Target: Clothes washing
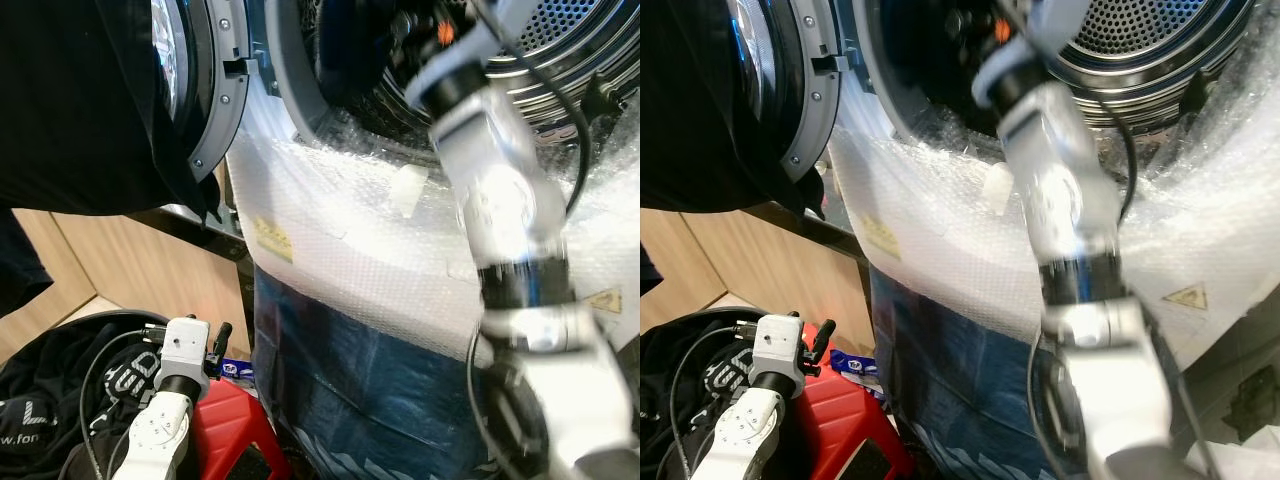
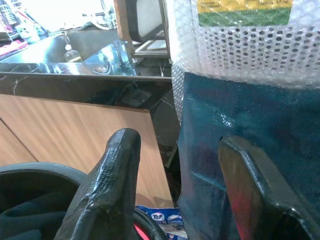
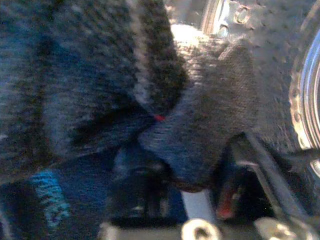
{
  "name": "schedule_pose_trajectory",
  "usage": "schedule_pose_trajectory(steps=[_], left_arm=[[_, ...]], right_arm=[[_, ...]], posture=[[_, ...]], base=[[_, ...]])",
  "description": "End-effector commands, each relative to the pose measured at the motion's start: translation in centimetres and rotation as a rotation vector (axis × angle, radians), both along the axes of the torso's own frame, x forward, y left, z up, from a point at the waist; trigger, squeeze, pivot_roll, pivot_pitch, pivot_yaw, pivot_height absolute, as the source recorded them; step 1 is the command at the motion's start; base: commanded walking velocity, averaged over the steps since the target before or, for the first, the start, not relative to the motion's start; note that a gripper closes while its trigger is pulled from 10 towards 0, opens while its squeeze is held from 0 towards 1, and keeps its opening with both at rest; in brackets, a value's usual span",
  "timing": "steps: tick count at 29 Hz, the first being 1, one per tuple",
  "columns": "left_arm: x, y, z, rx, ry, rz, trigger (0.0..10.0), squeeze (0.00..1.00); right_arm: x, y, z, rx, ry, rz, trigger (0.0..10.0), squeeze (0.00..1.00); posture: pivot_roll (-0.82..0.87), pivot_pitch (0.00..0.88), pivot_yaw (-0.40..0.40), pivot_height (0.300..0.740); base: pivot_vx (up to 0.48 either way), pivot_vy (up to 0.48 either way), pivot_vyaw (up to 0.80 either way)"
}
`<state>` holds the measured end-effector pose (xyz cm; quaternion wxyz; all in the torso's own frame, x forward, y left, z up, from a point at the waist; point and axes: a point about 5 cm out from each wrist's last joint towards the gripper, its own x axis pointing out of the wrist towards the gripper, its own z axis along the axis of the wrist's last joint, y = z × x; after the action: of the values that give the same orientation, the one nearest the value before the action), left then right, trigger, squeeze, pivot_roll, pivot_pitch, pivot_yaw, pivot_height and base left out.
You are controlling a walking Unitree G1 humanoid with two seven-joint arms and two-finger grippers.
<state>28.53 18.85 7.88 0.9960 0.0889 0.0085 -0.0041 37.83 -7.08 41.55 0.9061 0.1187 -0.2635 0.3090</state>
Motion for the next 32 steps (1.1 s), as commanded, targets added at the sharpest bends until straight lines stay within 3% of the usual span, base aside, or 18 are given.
schedule_pose_trajectory(steps=[1, 3, 4, 5, 6, 8, 12, 17, 18, 32], left_arm=[[0.2, -0.2, -0.2, 0.017, 0.013, -0.012, 10.0, 0.00], [0.2, -0.4, -0.2, 0.015, 0.012, -0.017, 10.0, 0.00], [0.3, -0.6, -0.2, 0.013, 0.017, -0.027, 10.0, 0.00], [0.3, -0.8, -0.2, 0.014, 0.019, -0.033, 10.0, 0.00], [0.3, -0.9, -0.2, 0.013, 0.021, -0.036, 10.0, 0.00], [0.3, -1.0, -0.2, 0.011, 0.022, -0.039, 10.0, 0.00], [0.3, -1.1, -0.2, 0.004, 0.023, -0.040, 10.0, 0.00], [0.0, -1.6, -0.4, -0.006, 0.037, -0.051, 10.0, 0.00], [0.0, -1.8, -0.4, -0.008, 0.039, -0.058, 10.0, 0.00], [0.0, -1.7, -0.2, -0.008, 0.041, -0.063, 10.0, 0.00]], right_arm=[[0.8, -0.1, 0.1, -0.039, 0.032, -0.049, 0.0, 0.00], [1.1, -0.2, 0.7, -0.043, 0.042, -0.065, 0.0, 0.00], [2.1, -1.1, 1.4, -0.058, 0.112, -0.189, 0.0, 0.00], [2.5, -1.7, 1.3, -0.063, 0.161, -0.266, 1.8, 0.00], [2.9, -2.5, 1.2, -0.062, 0.207, -0.343, 5.5, 0.00], [3.3, -3.6, 0.8, -0.038, 0.267, -0.432, 10.0, 0.00], [3.8, -5.6, -0.1, -0.030, 0.344, -0.569, 10.0, 0.00], [4.2, -5.2, -1.5, -0.043, 0.430, -0.579, 10.0, 0.00], [4.3, -5.0, -2.0, -0.052, 0.451, -0.590, 10.0, 1.00], [4.3, -3.3, -2.2, -0.160, 0.411, -0.544, 10.0, 1.00]], posture=[[-0.05, 0.049, -0.007, 0.740], [-0.05, 0.053, -0.008, 0.740], [-0.06, 0.060, -0.014, 0.740], [-0.06, 0.059, -0.011, 0.740], [-0.06, 0.058, -0.013, 0.740], [-0.05, 0.056, -0.016, 0.740], [-0.04, 0.055, -0.028, 0.740], [-0.04, 0.065, -0.032, 0.740], [-0.04, 0.072, -0.034, 0.740], [-0.03, 0.081, -0.032, 0.740]], base=[[0.000, 0.000, 0.00], [0.000, 0.000, 0.00], [0.000, 0.000, 0.00], [0.000, 0.000, 0.00], [0.000, 0.000, 0.00], [0.000, 0.000, 0.00], [0.000, 0.000, 0.00], [0.000, 0.000, 0.00], [0.000, 0.000, 0.00], [0.000, 0.000, 0.00]])
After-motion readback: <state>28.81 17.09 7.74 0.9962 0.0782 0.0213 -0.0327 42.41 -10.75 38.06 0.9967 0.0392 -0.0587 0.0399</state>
